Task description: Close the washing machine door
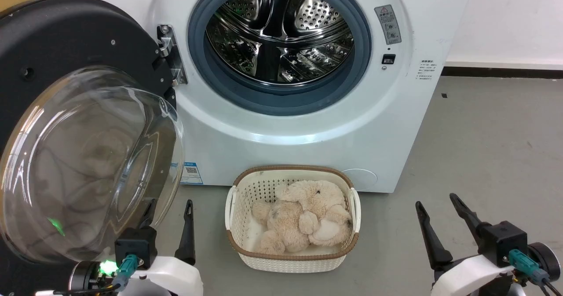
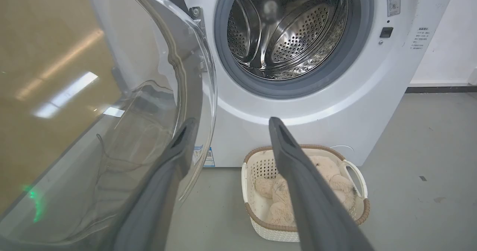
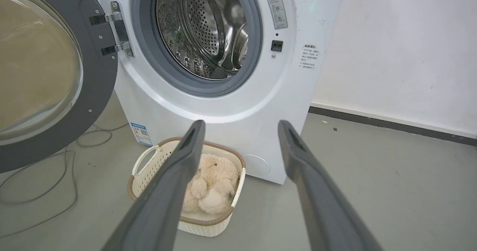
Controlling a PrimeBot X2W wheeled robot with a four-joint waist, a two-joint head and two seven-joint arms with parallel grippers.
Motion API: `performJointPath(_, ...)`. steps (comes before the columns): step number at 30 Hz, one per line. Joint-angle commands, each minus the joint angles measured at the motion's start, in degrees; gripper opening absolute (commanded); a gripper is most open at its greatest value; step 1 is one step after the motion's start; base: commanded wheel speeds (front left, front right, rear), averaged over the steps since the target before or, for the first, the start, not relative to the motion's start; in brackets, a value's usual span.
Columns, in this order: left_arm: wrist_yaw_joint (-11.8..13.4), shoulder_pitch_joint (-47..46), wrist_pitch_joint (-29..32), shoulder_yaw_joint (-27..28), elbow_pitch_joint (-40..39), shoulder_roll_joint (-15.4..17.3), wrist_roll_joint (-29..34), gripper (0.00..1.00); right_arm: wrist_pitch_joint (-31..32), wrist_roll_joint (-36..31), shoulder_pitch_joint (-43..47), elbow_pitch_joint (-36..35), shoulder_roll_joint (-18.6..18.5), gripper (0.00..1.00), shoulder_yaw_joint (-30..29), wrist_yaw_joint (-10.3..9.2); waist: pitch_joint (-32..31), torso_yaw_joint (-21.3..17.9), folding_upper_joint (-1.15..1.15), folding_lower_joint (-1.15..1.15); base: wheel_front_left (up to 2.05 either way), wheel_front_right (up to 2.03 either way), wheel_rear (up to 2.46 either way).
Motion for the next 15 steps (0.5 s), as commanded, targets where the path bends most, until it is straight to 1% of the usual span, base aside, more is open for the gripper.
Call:
performJointPath(1, 0.4, 0.1, -0.6, -0.2, 0.2, 0.0, -0.4, 1.0, -0.6, 0.5, 0.4, -0.2, 0.0, 1.0, -0.1, 0.0, 0.0, 0.1, 0.0, 0.0, 0.0, 0.0, 0.0)
performJointPath(15, 1.1, 0.3, -2.3, -0.8, 0.5, 0.0, -1.3, 1.0, -2.3, 1.6, 1.1, -0.5, 0.1, 1.0, 0.2, 0.01, -0.2, 2.4, 0.0, 0.0, 0.0, 0.0, 0.0)
